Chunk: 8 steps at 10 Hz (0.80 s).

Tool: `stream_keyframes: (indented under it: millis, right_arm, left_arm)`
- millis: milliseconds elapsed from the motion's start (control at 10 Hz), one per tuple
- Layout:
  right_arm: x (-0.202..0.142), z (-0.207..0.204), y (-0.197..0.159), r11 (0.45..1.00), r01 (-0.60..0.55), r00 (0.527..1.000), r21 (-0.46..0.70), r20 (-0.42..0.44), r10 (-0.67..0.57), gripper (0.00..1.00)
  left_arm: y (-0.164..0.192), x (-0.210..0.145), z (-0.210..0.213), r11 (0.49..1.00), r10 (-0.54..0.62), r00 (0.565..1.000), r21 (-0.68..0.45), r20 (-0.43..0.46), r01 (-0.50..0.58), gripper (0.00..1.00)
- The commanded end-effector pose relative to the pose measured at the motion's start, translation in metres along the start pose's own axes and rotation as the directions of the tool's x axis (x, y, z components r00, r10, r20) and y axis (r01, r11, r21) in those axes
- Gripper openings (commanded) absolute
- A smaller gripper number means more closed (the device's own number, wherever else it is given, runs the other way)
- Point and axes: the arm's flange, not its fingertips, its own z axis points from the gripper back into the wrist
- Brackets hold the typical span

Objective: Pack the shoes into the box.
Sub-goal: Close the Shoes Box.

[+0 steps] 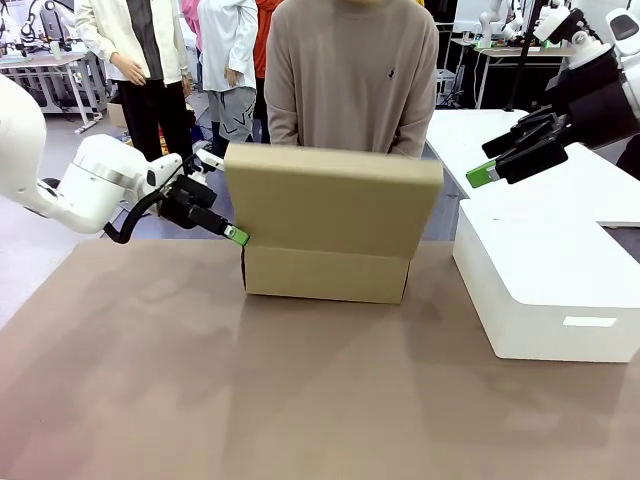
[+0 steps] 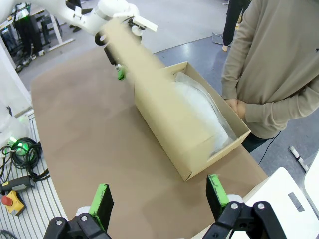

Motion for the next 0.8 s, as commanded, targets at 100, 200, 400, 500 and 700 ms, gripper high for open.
stream_keyframes:
  millis: [100, 200, 400, 500, 700]
  right_arm:
    - [0.0, 0.0, -0.002, 1.0, -0.011, 1.0, 0.012, 0.018, 0.011, 1.0]
    - [0.0, 0.0, -0.002, 1.0, -0.011, 1.0, 0.012, 0.018, 0.011, 1.0]
    - [0.0, 0.0, -0.002, 1.0, -0.011, 1.0, 0.012, 0.018, 0.011, 1.0]
    - [0.0, 0.0, -0.002, 1.0, -0.011, 1.0, 0.012, 0.018, 0.011, 1.0]
    - [0.0, 0.0, -0.002, 1.0, -0.011, 1.0, 0.012, 0.018, 0.011, 1.0]
  left_arm:
    - [-0.022, 0.01, -0.002, 0.992, -0.005, 0.998, 0.127, 0.057, -0.002, 0.0]
    - [-0.025, 0.014, 0.001, 0.982, -0.002, 0.998, 0.189, 0.067, -0.011, 0.0]
    - [-0.026, 0.022, 0.006, 0.944, 0.025, 0.998, 0.327, 0.06, -0.044, 0.0]
    - [-0.028, 0.026, 0.013, 0.928, 0.037, 0.996, 0.368, 0.075, -0.063, 0.0]
    - [-0.02, 0.027, 0.018, 0.949, 0.002, 0.999, 0.316, 0.043, -0.016, 0.0]
